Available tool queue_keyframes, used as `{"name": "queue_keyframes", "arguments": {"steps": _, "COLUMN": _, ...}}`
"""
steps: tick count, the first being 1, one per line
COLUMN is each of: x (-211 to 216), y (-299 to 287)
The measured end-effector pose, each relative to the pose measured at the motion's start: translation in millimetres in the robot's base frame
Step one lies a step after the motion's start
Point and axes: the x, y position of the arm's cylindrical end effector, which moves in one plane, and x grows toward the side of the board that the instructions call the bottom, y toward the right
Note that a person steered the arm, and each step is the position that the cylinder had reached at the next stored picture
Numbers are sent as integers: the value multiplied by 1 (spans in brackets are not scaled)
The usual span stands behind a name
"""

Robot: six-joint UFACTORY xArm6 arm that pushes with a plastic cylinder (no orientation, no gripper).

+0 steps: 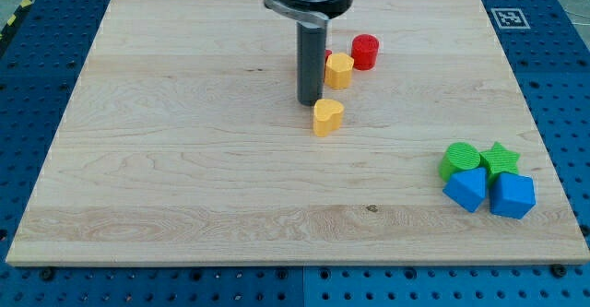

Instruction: Move the heart to the left of the triangle

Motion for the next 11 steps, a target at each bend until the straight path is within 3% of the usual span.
{"name": "queue_keyframes", "arguments": {"steps": 1, "x": 29, "y": 5}}
{"name": "queue_keyframes", "arguments": {"steps": 11, "x": 59, "y": 6}}
